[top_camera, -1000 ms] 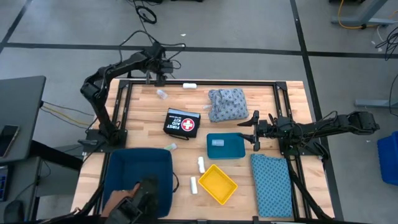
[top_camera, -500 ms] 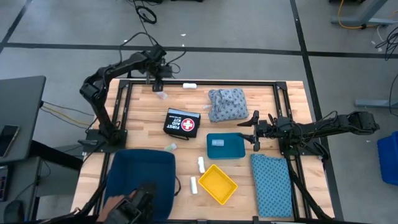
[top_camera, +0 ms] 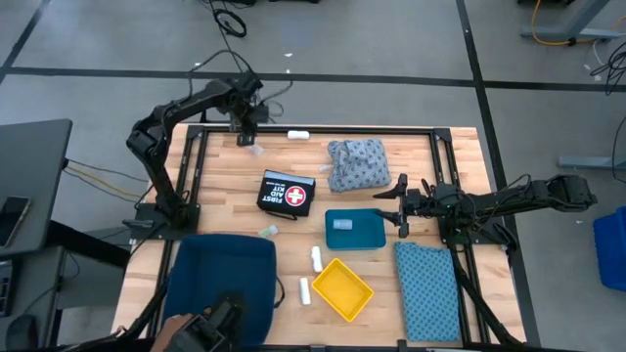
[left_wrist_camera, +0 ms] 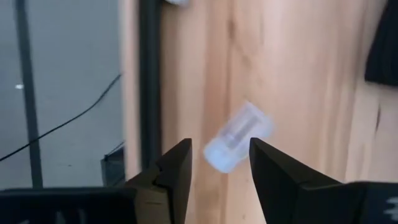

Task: Pick & place medical supplies in basket/bin
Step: Put the bottom pill bottle into the blue bin

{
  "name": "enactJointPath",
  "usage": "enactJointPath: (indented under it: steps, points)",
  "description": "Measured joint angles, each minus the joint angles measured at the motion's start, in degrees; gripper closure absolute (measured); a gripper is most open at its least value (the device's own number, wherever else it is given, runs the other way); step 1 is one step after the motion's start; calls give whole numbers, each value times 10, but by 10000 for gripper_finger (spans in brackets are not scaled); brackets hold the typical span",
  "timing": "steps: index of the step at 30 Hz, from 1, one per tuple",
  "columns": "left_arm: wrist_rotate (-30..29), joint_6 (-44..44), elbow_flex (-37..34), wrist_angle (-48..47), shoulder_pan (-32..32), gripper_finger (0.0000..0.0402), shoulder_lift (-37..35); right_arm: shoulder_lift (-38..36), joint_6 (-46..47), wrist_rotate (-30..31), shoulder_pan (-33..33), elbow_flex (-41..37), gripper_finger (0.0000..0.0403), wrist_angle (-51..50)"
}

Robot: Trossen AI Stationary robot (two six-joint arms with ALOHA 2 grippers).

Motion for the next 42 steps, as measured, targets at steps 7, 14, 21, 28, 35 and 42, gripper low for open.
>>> enactJointPath:
  steps: [7,14,21,28,35,42]
  points:
    - [110,-209,95,-27,-3,255,-2,0,0,0,0,0,170,-10]
    - [53,-437,75,-60,-59,255,-2,0,0,0,0,0,170,-15]
    - [-74,-598,32,-69,-98,255,2,0,4,0,0,0,170,-20]
    - [-125,-703,32,-34,-106,244,-3,0,12,0,0,0,170,-20]
    - [-43,-825,42,1,-125,240,-3,0,13,0,0,0,170,-27]
    - [13,-647,42,2,-178,245,-3,0,18,7,0,0,170,-51]
